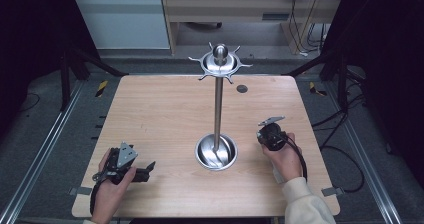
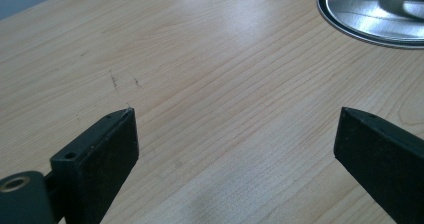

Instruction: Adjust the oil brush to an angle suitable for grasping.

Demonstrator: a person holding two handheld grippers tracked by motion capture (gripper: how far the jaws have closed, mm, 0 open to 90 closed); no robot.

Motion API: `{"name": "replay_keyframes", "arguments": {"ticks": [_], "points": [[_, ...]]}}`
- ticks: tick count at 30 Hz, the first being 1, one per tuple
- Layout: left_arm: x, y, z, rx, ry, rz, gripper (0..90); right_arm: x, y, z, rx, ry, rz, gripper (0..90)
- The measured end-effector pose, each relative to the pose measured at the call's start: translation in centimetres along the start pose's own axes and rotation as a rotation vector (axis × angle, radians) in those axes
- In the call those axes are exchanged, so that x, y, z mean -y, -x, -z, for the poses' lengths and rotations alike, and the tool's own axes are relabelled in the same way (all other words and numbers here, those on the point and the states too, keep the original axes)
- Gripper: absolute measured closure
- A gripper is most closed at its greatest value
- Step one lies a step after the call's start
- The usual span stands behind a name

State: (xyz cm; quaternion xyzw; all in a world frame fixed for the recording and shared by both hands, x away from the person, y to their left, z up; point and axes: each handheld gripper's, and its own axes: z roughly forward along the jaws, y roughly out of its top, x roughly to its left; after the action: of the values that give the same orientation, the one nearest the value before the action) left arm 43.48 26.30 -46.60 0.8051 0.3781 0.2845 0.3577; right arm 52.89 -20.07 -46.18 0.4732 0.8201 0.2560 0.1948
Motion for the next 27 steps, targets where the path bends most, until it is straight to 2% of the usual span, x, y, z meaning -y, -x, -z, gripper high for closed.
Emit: {"name": "replay_keyframes", "arguments": {"ticks": [3,6,13,17,21,22,23,24,27], "points": [[0.0,0.1,0.0,0.001,0.0,0.0,3.8,-0.2,0.1,1.3,0.001,0.013,-0.022,78.2],[0.0,0.1,0.0,0.003,0.001,0.0,3.7,-0.1,0.2,2.1,0.0,-0.019,-0.05,70.6],[0.0,0.1,-0.1,0.003,-0.003,-0.002,3.7,-0.4,0.5,3.5,0.03,-0.037,-0.079,66.2],[0.0,0.1,0.0,0.001,-0.002,-0.002,3.7,-0.4,0.7,3.3,0.022,-0.074,-0.087,65.8],[0.0,0.1,-0.1,0.005,-0.001,-0.001,3.7,0.1,1.0,2.4,0.006,-0.147,-0.113,67.0],[0.0,0.1,-0.1,0.005,-0.001,-0.002,3.7,0.4,1.0,1.9,-0.004,-0.184,-0.121,67.0],[0.0,0.1,-0.1,0.007,-0.001,-0.003,3.7,0.4,1.0,1.9,-0.004,-0.184,-0.121,67.0],[0.0,0.1,-0.1,0.007,0.001,-0.004,3.7,0.7,1.0,1.4,-0.007,-0.218,-0.12,67.6],[0.0,0.2,-0.1,0.008,0.001,-0.004,3.7,0.9,0.8,1.0,-0.005,-0.253,-0.116,68.9]]}}
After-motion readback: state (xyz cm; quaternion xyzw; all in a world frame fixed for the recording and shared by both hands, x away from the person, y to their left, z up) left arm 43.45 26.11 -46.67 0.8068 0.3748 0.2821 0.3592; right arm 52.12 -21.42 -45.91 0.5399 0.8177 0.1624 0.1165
